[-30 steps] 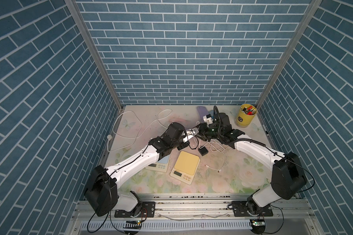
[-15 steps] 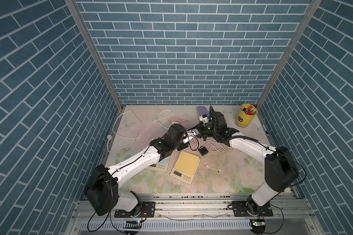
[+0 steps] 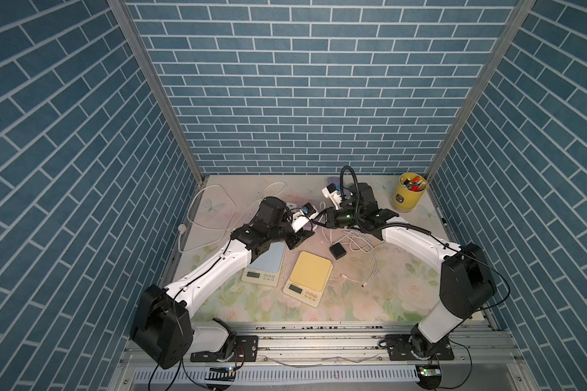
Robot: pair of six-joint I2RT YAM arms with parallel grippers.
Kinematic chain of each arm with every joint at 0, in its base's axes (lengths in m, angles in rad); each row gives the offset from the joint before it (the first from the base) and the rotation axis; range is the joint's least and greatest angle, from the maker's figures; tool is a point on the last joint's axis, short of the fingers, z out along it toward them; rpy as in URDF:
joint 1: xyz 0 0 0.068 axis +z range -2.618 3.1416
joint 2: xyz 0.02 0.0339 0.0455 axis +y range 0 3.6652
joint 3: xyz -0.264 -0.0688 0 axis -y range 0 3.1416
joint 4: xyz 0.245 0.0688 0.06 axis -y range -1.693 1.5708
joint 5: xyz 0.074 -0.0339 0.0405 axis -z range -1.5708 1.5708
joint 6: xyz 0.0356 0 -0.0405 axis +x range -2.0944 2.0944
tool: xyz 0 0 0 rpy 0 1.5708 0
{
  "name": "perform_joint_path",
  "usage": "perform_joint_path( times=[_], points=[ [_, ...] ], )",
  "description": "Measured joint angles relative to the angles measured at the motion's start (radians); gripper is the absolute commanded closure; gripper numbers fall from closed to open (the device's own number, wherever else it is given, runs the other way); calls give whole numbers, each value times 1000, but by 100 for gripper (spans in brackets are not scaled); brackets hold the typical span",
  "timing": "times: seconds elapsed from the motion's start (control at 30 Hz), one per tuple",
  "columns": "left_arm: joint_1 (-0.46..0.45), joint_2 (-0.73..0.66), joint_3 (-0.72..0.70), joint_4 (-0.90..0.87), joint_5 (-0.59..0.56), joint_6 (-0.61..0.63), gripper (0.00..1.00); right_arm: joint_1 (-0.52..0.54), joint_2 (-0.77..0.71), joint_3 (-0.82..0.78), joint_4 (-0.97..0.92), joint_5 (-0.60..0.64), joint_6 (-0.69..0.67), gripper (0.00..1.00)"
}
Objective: Charge the electronic scale
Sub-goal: Pick up the charging cable from the center of the board.
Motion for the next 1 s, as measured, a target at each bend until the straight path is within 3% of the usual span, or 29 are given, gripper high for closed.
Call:
perform_joint_path(
  times=[0.23,0.6,0.8,1.0],
  points=[
    [45,34,0,35,197,-96,51,-11,0,0,3,-107,-122,100],
    [63,83,0,109,321,-180,54,-24,-20,-2,78,-134,-137,100],
    [65,93,0,124,335,-202,66,-24,-28,-6,114,-134,-134,100],
    [74,81,-1,149,323,-211,88,-24,-28,-19,119,-138,-134,100]
  ],
)
